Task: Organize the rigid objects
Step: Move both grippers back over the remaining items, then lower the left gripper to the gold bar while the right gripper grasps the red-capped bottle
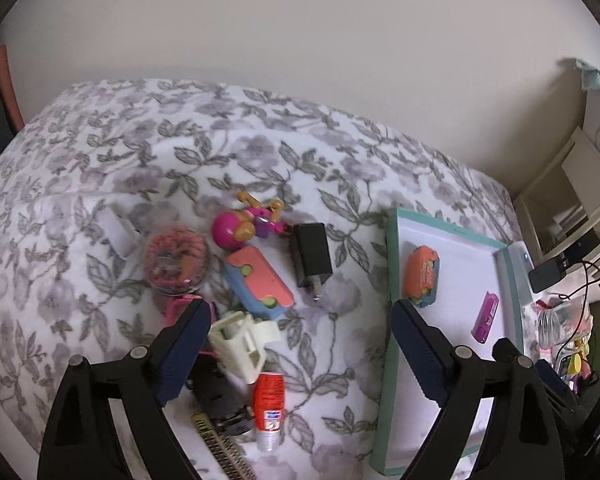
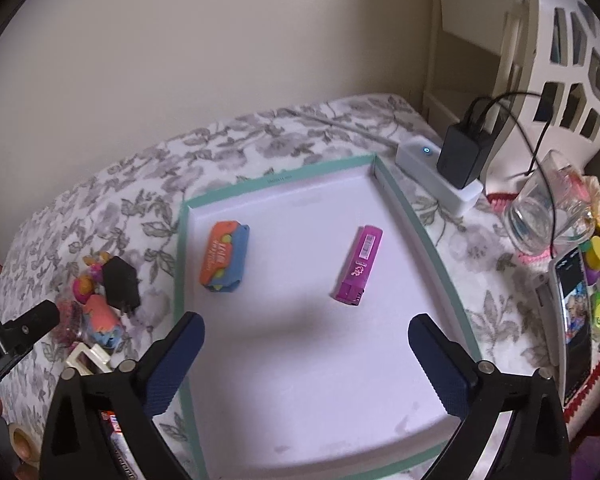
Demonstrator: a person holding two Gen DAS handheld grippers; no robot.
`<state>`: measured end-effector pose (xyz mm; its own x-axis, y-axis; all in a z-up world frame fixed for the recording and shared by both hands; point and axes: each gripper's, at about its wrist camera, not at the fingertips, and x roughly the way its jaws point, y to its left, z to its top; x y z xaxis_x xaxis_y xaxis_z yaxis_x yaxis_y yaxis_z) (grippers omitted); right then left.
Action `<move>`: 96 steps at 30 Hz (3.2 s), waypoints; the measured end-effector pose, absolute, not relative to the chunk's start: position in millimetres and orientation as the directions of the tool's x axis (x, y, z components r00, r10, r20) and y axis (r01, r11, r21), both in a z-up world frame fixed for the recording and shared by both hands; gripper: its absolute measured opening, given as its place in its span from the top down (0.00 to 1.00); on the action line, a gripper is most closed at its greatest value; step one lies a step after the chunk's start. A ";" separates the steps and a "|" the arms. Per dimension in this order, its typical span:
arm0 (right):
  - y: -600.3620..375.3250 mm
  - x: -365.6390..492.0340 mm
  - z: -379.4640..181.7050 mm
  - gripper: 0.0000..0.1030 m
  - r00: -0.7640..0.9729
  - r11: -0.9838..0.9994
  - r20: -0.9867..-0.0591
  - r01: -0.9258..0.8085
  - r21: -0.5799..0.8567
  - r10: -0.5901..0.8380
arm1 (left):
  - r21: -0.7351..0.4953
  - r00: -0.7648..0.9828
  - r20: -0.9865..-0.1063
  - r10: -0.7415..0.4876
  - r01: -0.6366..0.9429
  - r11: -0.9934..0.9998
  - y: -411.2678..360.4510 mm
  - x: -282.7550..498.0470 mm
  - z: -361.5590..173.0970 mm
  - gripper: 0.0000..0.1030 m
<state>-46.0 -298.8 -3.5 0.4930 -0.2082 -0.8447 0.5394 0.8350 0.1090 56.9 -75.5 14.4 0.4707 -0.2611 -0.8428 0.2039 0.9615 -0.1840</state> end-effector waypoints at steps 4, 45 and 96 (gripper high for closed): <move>-289.0 -53.9 12.6 0.00 0.527 0.841 -0.823 0.528 0.123 -0.211 | -0.199 0.500 -0.823 -0.271 0.193 0.961 -59.5 48.3 25.8 0.11; -154.1 -25.3 -37.0 0.10 0.376 0.946 -0.923 0.257 0.196 0.089 | -0.131 0.214 -0.972 -0.101 -0.130 0.983 48.5 42.6 -47.1 0.08; -127.4 -10.8 -78.4 0.74 0.267 0.971 -0.962 0.208 0.114 0.056 | -0.165 0.067 -0.984 -0.166 0.014 0.986 -18.8 19.9 -79.6 0.46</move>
